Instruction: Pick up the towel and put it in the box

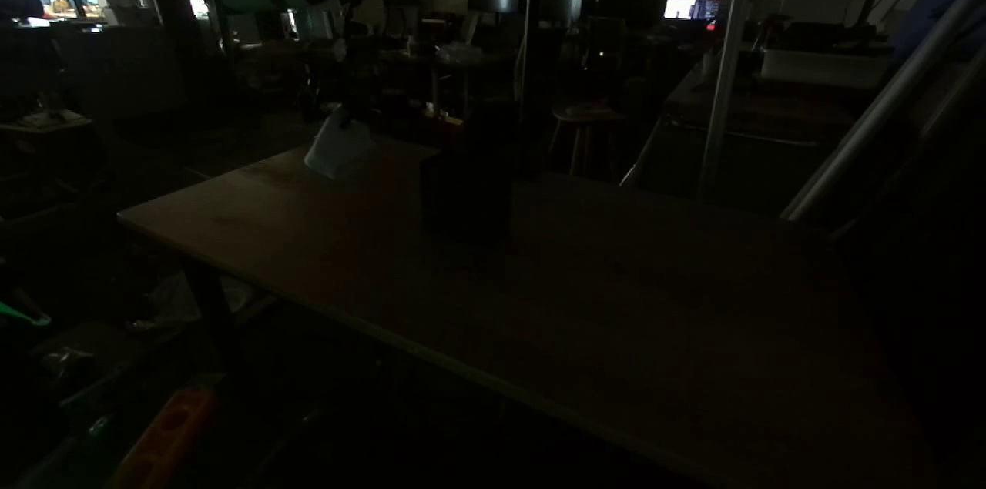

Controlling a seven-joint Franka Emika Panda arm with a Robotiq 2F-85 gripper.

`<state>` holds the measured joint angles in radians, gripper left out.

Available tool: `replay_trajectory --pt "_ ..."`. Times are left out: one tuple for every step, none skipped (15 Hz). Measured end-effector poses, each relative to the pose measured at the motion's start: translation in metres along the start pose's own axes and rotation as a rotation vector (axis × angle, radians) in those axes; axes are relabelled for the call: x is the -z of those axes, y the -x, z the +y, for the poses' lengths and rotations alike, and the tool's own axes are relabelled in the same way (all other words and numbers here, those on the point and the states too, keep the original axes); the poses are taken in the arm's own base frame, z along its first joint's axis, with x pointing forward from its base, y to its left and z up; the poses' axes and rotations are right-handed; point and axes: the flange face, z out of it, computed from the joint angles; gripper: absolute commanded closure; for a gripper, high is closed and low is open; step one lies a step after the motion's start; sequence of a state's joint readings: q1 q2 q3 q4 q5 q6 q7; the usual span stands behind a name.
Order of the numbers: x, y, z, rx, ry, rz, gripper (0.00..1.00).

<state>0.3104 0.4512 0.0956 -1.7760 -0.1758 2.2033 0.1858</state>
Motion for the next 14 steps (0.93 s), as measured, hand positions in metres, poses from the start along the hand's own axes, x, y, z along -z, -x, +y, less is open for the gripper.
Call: replay_trajectory --pt "0.009 0.004 0.009 -0.037 0.011 -0.012 0.89" --pt "0.018 0.009 0.018 -0.074 0.020 -0.022 0.89" --pt "0.028 0.014 0.026 -0.113 0.029 -0.030 0.89" --pt "0.038 0.018 0.034 -0.150 0.036 -0.035 0.89" --pt "0.047 0.022 0.042 -0.183 0.043 -0.037 0.90" --pt "0.057 0.026 0.048 -0.212 0.048 -0.036 0.90" --pt "0.067 0.031 0.056 -0.238 0.053 -0.033 0.90" --pt "0.075 0.036 0.063 -0.261 0.059 -0.031 0.89" --pt "0.083 0.041 0.072 -0.283 0.064 -0.028 0.89" --pt "0.090 0.046 0.082 -0.302 0.068 -0.025 0.90" --pt "0.095 0.052 0.094 -0.319 0.075 -0.021 0.90" --pt "0.099 0.058 0.108 -0.338 0.084 -0.018 0.90" --pt "0.101 0.065 0.123 -0.360 0.090 -0.016 0.90" --pt "0.103 0.072 0.140 -0.383 0.097 -0.015 0.90"
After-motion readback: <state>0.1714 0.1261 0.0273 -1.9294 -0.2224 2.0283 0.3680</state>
